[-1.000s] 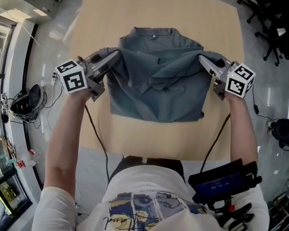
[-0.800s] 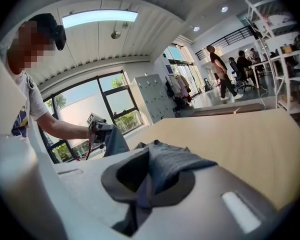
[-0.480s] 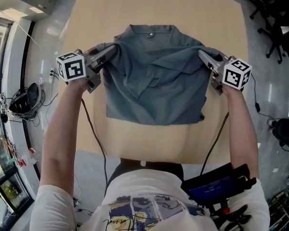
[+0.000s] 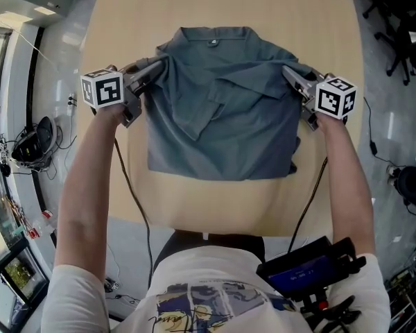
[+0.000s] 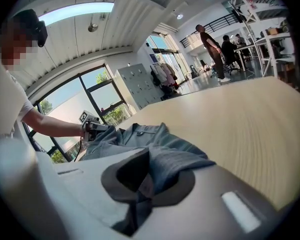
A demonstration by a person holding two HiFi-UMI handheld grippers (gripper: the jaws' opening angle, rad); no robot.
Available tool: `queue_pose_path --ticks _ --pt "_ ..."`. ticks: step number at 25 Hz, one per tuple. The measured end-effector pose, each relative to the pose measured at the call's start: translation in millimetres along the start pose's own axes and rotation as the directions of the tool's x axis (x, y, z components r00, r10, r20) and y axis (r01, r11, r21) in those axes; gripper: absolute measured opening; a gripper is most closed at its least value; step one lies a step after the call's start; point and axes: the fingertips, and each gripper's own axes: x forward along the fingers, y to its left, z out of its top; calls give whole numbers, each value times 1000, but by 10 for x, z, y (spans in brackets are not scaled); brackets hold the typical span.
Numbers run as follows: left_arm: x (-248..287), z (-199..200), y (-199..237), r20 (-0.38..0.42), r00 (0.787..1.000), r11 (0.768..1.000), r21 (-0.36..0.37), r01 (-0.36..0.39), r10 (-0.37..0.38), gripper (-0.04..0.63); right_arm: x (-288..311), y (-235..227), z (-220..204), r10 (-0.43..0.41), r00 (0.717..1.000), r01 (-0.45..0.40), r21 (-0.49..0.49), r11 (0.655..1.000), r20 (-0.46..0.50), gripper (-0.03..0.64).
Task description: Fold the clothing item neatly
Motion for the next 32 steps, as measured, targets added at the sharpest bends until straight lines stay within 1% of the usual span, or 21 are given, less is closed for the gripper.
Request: queue_pose_path --ticks 4,7,10,14,18,21,25,26,28,29,32 --pt "83 -108 95 -43 999 1000 6 -11 11 12 35 -55 -86 -11 1000 11 5 1000 -29 14" --pt "136 -192 182 -77 997 1000 6 -14 14 12 80 -79 -117 -25 997 24 -26 999 -67 14" --pt "163 -241 245 -101 995 1000 6 -17 17 12 139 -82 -155 -51 991 44 -61 997 -122 14" --pt "161 -267 267 -118 993 1000 11 -20 21 12 179 -82 -194 -82 983 72 -68 995 -165 14" --pt "243 -282 221 -144 990 1000 28 -11 15 12 126 -139 -227 -130 968 116 -80 990 -213 14" --pt "227 -311 229 -170 985 999 36 -24 30 12 178 -122 -223 -139 964 124 -81 989 -227 14" --pt "228 -344 271 -200 979 998 35 -42 48 15 214 -137 -234 -140 963 130 -58 990 -230 17" --pt "229 -347 280 -205 978 999 32 -42 48 21 221 -136 -234 -138 964 129 -54 990 -227 17" --pt "223 -348 284 -205 978 999 28 -39 44 66 233 -136 -235 -129 966 122 -43 992 -225 22" --pt "217 -352 279 -203 978 999 31 -40 45 78 230 -136 -235 -124 967 119 -38 992 -224 26" --pt "203 -351 262 -201 978 998 43 -45 53 87 200 -125 -230 -122 970 118 -31 993 -210 45"
